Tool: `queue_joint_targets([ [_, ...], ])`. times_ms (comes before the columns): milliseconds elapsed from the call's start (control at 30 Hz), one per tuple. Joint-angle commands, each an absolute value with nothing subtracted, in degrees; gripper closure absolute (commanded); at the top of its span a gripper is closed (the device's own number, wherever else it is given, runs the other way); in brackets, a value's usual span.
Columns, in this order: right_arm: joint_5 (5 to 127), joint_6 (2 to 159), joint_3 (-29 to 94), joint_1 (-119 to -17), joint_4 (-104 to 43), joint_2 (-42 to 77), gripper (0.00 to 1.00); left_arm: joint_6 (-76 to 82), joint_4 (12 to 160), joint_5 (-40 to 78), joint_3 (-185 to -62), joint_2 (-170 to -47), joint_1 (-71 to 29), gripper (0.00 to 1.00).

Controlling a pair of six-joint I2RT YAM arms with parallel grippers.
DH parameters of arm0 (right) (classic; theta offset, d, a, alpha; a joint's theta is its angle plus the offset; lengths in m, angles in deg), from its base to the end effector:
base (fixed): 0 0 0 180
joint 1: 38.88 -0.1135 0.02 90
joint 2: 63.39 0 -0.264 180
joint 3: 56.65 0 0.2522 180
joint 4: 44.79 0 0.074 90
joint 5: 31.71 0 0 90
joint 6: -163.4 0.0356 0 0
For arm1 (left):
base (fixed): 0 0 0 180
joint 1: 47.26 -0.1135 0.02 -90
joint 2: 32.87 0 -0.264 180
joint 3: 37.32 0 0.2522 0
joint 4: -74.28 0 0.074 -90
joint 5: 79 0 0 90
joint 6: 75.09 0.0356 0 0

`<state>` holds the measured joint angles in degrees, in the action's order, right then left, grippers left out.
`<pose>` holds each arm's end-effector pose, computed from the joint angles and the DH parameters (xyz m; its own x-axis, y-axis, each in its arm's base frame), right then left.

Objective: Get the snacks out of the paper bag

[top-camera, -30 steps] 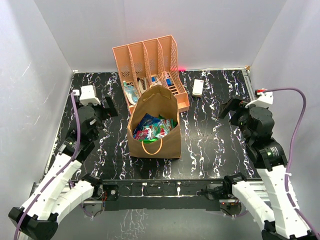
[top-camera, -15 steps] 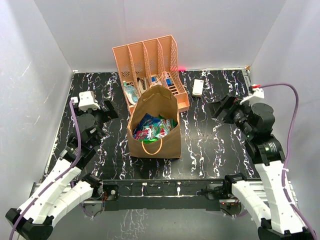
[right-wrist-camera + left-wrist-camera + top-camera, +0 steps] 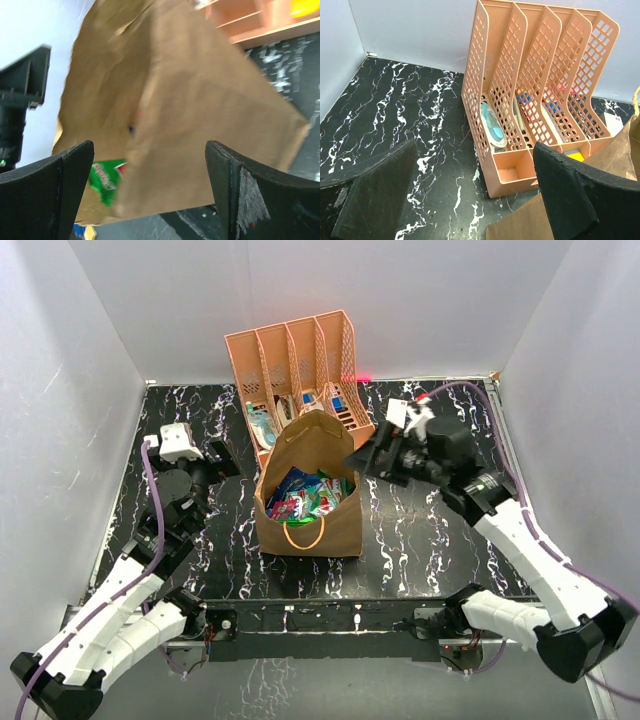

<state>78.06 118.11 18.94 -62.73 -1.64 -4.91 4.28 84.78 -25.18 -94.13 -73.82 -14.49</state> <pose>0.1960 0.0998 0.3656 -0.7486 0.3929 -0.5341 -0.1855 0.6492 0.7376 0.1505 -0.0719 0.3650 0.0878 -0.2336 -0.9684 -0.0418 0.9704 -0.2379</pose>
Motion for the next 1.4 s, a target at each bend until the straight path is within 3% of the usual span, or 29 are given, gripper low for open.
queue_joint_targets([
  [0, 67.76, 119.62, 27.49, -74.83, -3.20, -1.98, 0.02, 4.71, 82.24, -25.78, -93.46, -74.29, -14.11, 0.02],
  [267, 46.43, 101.23, 45.81, -77.91, 11.91, 12.05, 0.02, 5.32, 81.99, -26.06, -93.42, -74.97, -14.17, 0.02],
  [400, 42.79, 91.23, 56.53, -77.93, 14.94, 21.41, 0.02, 5.36, 82.02, -25.83, -93.38, -74.90, -14.15, 0.02],
  [600, 42.93, 90.01, 67.66, -76.67, 12.54, 32.09, 0.02, 5.38, 82.09, -26.09, -93.23, -74.96, -14.17, 0.02],
  [700, 46.88, 91.98, 69.55, -74.49, 10.28, 35.21, 0.12, 5.30, 82.15, -25.63, -93.18, -75.06, -14.20, 0.02],
  [800, 51.56, 92.81, 70.24, -73.26, 6.69, 36.27, 0.34, 5.20, 82.24, -25.36, -93.15, -74.97, -14.15, 0.02],
  [967, 61.96, 93.18, 67.58, -73.24, -2.00, 36.16, 0.49, 4.20, 83.93, -22.21, -94.39, -75.44, -14.14, 0.02],
  [1133, 68.16, 95.38, 64.93, -72.72, -7.36, 35.35, 0.88, 0.27, 91.07, -17.79, -103.11, -79.26, -14.14, 0.02],
  [1200, 70.83, 96.50, 64.12, -72.31, -9.06, 34.70, 0.92, -0.28, 95.09, -14.22, -109.35, -82.38, -14.14, 0.02],
  [1367, 76.18, 96.72, 60.67, -71.82, -13.02, 31.15, 0.92, -1.77, 107.11, -2.01, -125.71, -93.45, -14.21, 0.02],
])
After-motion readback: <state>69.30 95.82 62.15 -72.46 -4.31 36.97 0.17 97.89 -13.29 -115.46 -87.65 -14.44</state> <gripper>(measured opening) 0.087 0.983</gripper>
